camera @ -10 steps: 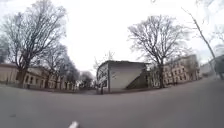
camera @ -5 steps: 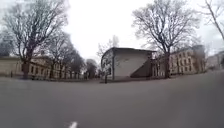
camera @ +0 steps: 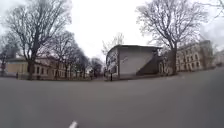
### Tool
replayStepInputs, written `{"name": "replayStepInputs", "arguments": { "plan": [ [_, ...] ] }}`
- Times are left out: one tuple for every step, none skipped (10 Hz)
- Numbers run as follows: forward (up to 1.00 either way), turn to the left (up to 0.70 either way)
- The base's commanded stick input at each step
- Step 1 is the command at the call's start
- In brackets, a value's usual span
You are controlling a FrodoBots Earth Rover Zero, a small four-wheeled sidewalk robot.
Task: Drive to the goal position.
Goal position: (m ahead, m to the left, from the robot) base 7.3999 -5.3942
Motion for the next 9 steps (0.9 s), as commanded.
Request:
{"name": "replayStepInputs", "arguments": {
  "plan": [
    [1.00, 0.00],
    [1.00, 0.00],
    [1.00, 0.00],
    [1.00, 0.00],
    [1.00, 0.00],
    [1.00, 0.00],
    [1.00, 0.00],
    [1.00, 0.00],
    [1.00, 0.00]
  ]
}}
